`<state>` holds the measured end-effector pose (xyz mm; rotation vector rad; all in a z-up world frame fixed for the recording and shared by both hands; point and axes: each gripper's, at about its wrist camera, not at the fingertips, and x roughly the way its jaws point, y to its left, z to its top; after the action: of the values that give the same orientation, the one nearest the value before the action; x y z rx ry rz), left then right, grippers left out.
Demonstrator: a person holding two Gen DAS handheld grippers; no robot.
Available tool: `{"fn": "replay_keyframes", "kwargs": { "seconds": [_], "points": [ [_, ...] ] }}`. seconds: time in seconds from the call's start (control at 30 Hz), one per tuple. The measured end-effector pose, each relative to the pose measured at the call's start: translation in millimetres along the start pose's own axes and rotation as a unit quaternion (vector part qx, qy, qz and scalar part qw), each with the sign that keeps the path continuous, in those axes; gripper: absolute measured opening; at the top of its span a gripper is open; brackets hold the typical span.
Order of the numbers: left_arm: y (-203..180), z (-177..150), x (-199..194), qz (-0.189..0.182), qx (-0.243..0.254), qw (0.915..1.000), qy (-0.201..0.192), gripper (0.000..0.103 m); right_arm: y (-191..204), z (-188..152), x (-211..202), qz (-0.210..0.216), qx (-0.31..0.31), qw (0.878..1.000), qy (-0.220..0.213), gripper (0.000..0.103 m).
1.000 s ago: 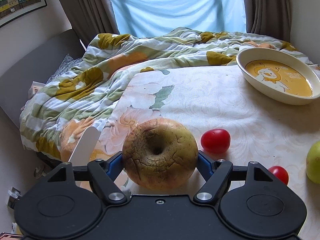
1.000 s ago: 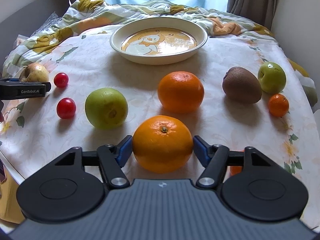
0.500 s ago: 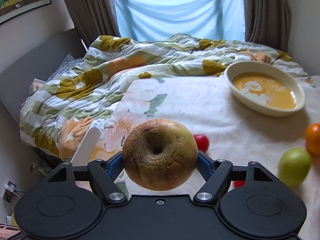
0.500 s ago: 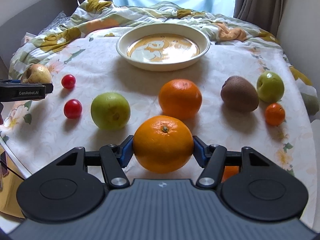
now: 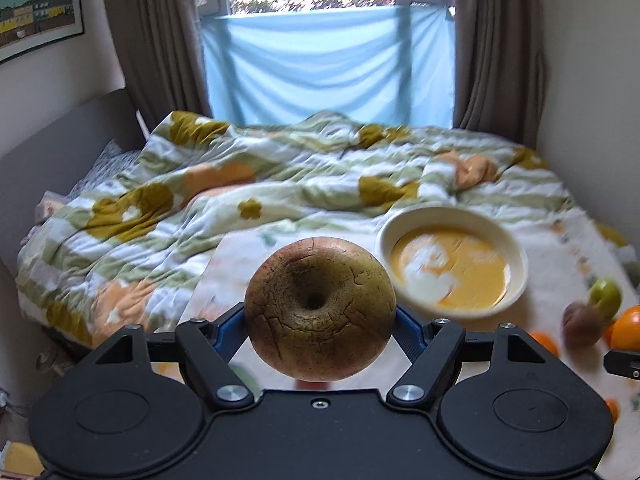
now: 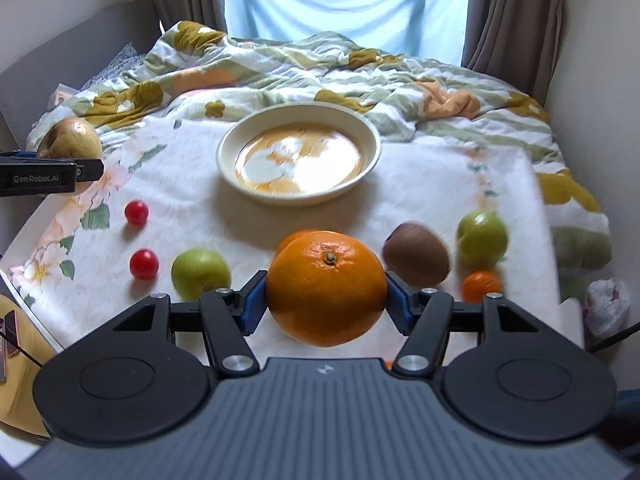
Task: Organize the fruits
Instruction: 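Carry the apple and orange toward the white bowl with both tools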
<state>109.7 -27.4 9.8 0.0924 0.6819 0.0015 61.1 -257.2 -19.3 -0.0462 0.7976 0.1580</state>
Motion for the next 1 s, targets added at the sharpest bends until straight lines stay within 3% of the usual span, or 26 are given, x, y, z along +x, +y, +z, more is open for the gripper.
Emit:
{"fn": "replay_keyframes", "kwargs": {
  "seconds": [0.3,0.53,1.0],
  "points": [
    [-21.6,54.1,20.9,-0.056,0.021,0.9982,-0.008,0.079,-31.4,56.5,-5.1,-0.007,-0.014,1.000,-0.023,0.076],
    [-36.0,82.3,71.0,-0.097,0.040,0.9944,0.011,0.079,-42.9,104.5,24.5,-0.009,-0.014,0.999,-0.028,0.076],
    [-81.1,92.3,178.0,-0.151,0.106,0.9810,0.060,0.079,-53.5,150.9,112.9,-0.017,0.014,1.000,-0.015,0.076]
  ]
}}
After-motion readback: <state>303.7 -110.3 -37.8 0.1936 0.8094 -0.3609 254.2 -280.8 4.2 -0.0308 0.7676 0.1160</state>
